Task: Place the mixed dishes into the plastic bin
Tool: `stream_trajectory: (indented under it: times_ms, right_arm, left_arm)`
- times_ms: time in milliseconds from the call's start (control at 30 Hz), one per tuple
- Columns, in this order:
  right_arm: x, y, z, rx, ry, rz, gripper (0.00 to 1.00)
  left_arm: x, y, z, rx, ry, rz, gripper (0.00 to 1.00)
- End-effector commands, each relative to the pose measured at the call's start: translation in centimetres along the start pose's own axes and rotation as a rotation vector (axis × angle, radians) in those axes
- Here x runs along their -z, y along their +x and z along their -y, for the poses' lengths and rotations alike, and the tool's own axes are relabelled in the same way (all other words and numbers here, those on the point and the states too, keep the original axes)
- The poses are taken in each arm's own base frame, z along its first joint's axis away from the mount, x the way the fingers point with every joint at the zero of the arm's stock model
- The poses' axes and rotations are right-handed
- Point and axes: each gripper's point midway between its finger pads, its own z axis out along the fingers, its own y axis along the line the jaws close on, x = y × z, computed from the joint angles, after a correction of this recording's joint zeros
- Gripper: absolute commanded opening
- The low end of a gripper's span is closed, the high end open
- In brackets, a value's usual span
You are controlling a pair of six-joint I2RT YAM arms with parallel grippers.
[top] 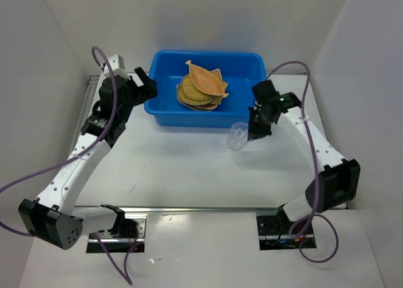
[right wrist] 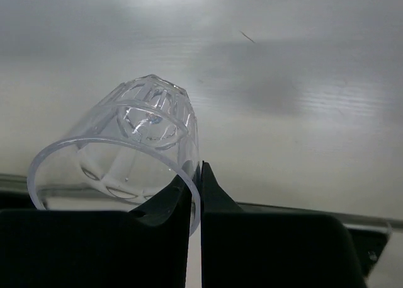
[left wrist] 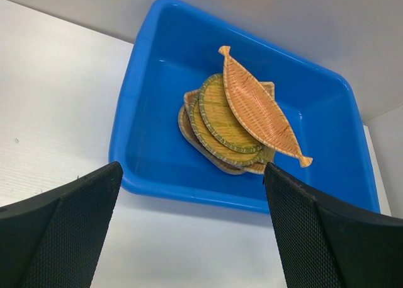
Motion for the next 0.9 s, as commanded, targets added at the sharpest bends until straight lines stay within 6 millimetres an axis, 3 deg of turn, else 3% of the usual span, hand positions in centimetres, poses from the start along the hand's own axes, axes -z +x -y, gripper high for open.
stream_trajectory:
  times_ms: [0,33,67,133,167,267,333,367,400,500,667,767,867]
  right_arm:
    - [8.5,-2.8,-4.1,0.050,-0.230,0.173,0.00]
    - [9.4,-3.9,-4.9,0.054,-0.262,0.210,0.00]
    - [11.5,-5.9,-5.9,0.059,-0.296,0.283,0.00]
    - [12.7,-8.4,-7.1,0.073,-0.323,0.345,0.00]
    - [13.2,-10.9,-7.8,0.068,-0.311,0.387,0.00]
    - [11.8,-16.5,-7.8,0.049,-0.262,0.434,0.00]
    - [9.9,-18.8,-6.9,0.030,-0.204,0.430,0.00]
    - [10.1,-20.1,-7.3,0.027,-0.202,0.454,0.00]
    - [7.3,-21.1,-6.8,0.025,-0.166,0.418,0.00]
    - [4.7,-23.5,-6.2,-0.001,-0.153,0.425,0.00]
    - [0.8,-25.6,-1.5,-0.109,-0.063,0.397,0.00]
    - [-2.1,-25.5,0.1,-0.133,-0.023,0.348,0.00]
    - [-4.7,-24.7,0.2,-0.131,-0.017,0.294,0.00]
  left_arm:
    - [-0.1,-1.4,0.5,-0.011,0.012,0.049,1.00]
    - [-0.3,-1.4,0.7,-0.011,0.012,0.049,1.00]
    - [-0.3,-1.4,0.8,-0.011,0.021,0.044,1.00]
    - [-0.6,-0.9,0.9,-0.014,0.024,0.031,1.00]
    - [-0.5,-1.4,1.1,-0.011,0.029,0.040,1.00]
    - [-0.5,-1.4,1.1,-0.011,0.029,0.040,1.00]
    - [-0.5,-1.4,1.1,-0.011,0.029,0.040,1.00]
    - [-0.5,-1.4,1.1,-0.011,0.029,0.040,1.00]
    - [-0.5,-1.4,1.1,-0.011,0.029,0.040,1.00]
    - [-0.5,-1.2,0.8,-0.014,0.015,0.036,1.00]
    - [-0.5,-0.5,0.1,-0.040,-0.008,0.016,1.00]
    - [-0.8,-0.2,0.0,-0.043,-0.013,0.007,1.00]
    - [-1.1,0.1,-0.1,-0.046,-0.017,-0.001,1.00]
